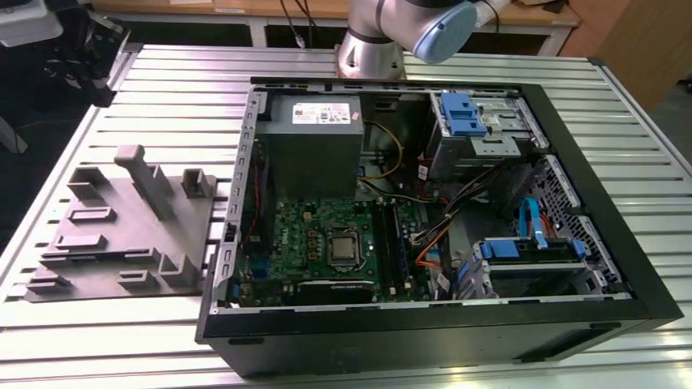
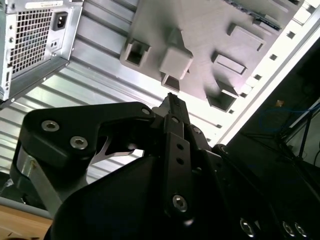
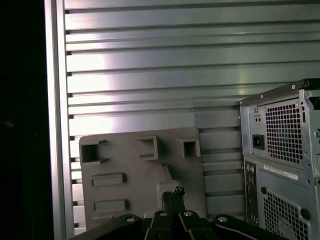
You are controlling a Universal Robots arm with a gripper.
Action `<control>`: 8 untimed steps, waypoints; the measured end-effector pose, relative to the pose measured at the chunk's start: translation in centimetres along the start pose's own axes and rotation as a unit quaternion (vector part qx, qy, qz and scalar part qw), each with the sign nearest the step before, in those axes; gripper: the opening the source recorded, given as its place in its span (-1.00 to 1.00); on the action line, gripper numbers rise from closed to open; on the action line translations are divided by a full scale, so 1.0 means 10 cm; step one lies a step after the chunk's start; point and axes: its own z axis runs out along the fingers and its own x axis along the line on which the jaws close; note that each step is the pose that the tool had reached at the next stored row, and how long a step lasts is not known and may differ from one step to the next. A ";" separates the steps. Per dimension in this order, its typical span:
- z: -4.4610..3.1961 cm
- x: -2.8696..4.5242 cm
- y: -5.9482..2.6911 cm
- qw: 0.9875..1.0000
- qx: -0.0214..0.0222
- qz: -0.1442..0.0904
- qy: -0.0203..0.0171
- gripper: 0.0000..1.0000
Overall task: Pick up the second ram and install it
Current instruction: 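Reach for the second ram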
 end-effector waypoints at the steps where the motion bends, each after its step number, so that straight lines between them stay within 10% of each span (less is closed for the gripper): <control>1: 0.005 0.020 -0.002 1.000 0.000 0.000 0.000 -0.80; 8: 0.039 0.186 -0.016 1.000 0.000 0.000 0.000 -0.80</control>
